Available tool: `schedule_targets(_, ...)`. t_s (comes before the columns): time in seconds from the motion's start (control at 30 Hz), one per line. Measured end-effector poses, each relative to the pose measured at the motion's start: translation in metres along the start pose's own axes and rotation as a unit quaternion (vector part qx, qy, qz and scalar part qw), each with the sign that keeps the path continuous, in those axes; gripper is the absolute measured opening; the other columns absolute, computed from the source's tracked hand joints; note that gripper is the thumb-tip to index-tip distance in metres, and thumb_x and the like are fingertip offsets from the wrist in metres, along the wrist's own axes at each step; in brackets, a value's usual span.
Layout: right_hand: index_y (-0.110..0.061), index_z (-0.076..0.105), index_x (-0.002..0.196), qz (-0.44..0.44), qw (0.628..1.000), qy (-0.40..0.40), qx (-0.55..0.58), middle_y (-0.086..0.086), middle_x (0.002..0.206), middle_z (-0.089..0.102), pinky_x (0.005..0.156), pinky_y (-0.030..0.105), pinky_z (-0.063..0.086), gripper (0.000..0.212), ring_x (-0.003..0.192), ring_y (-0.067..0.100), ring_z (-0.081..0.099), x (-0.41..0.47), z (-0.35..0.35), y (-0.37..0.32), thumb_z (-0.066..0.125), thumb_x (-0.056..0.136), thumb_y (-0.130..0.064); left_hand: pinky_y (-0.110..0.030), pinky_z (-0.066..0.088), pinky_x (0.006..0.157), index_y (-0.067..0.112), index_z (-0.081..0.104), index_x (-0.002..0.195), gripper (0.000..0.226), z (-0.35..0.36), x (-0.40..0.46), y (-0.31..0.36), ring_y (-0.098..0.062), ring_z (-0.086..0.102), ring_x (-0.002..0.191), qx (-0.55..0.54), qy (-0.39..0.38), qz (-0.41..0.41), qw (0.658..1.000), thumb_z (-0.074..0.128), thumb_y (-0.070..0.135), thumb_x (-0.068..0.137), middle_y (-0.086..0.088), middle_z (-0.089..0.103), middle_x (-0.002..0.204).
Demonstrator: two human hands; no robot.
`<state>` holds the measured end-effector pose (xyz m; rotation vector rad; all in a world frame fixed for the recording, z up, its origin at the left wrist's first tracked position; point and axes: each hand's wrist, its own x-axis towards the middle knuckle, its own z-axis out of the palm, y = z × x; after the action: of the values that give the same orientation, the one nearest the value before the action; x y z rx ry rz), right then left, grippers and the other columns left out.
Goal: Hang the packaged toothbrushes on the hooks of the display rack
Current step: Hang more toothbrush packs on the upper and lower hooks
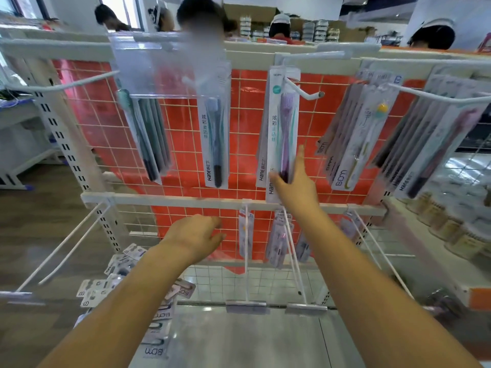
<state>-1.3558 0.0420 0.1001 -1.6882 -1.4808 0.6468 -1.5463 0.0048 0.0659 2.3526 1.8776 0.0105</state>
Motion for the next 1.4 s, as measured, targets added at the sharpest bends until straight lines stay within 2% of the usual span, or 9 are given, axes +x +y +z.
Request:
schedule_targets(0.07,-0.027,-0.013,0.148,0.081,0.996,-0.042,-0.006,0.014,0.130,0.053,0.069,0.034,0.052,0.089,0.084,0.023,0.062,-0.008,0.007,0.012,0.056,0.093,-0.031,-0.037,0.051,0.086,0.023,0.054,0.122,0.034,0.001,-0.002,-0.002,-0.022,0.060,0.099,0.000,-0.002,0.002,1.000,0.042,0.041,0.096,-0.002,0.065,0.109)
schedule_targets(0.13,-0.021,-0.002,0.151,0.131,0.986,-0.090,-0.043,0.009,0.115,0.056,0.055,0.025,0.044,0.082,0.068,0.013,0.053,-0.021,0.015,0.025,0.056,0.093,-0.024,-0.036,0.050,0.086,0.024,0.053,0.122,0.034,0.003,-0.005,-0.003,-0.022,0.060,0.099,-0.005,-0.013,0.000,1.000,0.041,0.042,0.096,-0.001,0.065,0.108)
schedule_targets(0.23,-0.013,0.037,0.139,0.146,0.977,-0.139,-0.071,0.000,0.093,0.056,0.071,0.029,0.048,0.049,0.079,0.017,0.058,-0.040,0.026,0.034,0.052,0.093,-0.016,-0.033,0.049,0.083,0.025,0.052,0.123,0.035,0.006,-0.011,-0.007,-0.020,0.059,0.096,-0.011,-0.026,-0.009,1.000,0.041,0.044,0.096,0.000,0.064,0.107)
schedule_targets(0.37,-0.014,0.030,0.144,0.106,0.977,-0.157,-0.102,0.010,0.137,0.049,0.085,0.030,0.042,0.056,0.110,0.023,0.054,-0.060,0.036,0.029,0.053,0.094,-0.023,-0.032,0.046,0.082,0.026,0.052,0.123,0.034,0.010,-0.021,-0.012,-0.020,0.059,0.097,-0.011,-0.024,-0.008,1.000,0.041,0.044,0.096,0.001,0.064,0.109)
schedule_targets(0.5,-0.022,0.030,0.144,0.054,0.985,-0.144,-0.080,0.002,0.111,0.061,0.090,0.034,0.045,0.055,0.100,0.020,0.057,-0.076,0.046,0.017,0.052,0.094,-0.024,-0.032,0.046,0.084,0.027,0.053,0.121,0.031,0.015,-0.036,-0.020,-0.021,0.058,0.100,-0.032,0.007,0.013,0.999,0.043,0.041,0.096,0.000,0.064,0.109)
schedule_targets(0.57,-0.027,0.029,0.144,0.045,0.987,-0.140,-0.059,-0.006,0.083,0.057,0.075,0.031,0.049,0.056,0.076,0.009,0.056,-0.083,0.053,0.013,0.053,0.093,-0.025,-0.030,0.044,0.079,0.025,0.055,0.120,0.031,0.020,-0.044,-0.025,-0.018,0.058,0.093,-0.034,0.024,0.025,0.999,0.043,0.039,0.096,0.001,0.065,0.105)
schedule_targets(0.63,-0.027,0.029,0.145,0.033,0.988,-0.140,-0.050,-0.006,0.077,0.054,0.067,0.026,0.045,0.057,0.068,0.005,0.050,-0.089,0.060,0.010,0.053,0.093,-0.023,-0.030,0.044,0.078,0.022,0.055,0.118,0.031,0.025,-0.051,-0.031,-0.018,0.058,0.092,-0.027,0.024,0.025,0.999,0.043,0.039,0.096,0.000,0.065,0.103)
schedule_targets(1.1,-0.017,0.045,0.136,-0.013,0.959,-0.259,-0.112,0.002,0.100,0.059,0.081,0.029,0.046,0.047,0.091,0.017,0.056,-0.155,0.118,0.003,0.057,0.092,-0.025,-0.030,0.043,0.079,0.022,0.051,0.123,0.034,0.050,-0.115,-0.070,-0.018,0.057,0.097,-0.044,-0.038,-0.046,0.997,0.039,0.040,0.097,-0.001,0.062,0.112)
schedule_targets(1.4,-0.015,0.053,0.130,-0.023,0.947,-0.307,-0.092,0.009,0.108,0.063,0.080,0.033,0.048,0.040,0.090,0.020,0.056,-0.184,0.165,0.007,0.057,0.090,-0.021,-0.034,0.043,0.090,0.025,0.046,0.130,0.036,0.085,-0.156,-0.104,-0.024,0.053,0.114,-0.069,-0.055,-0.135,0.987,0.039,0.039,0.097,-0.003,0.057,0.127)
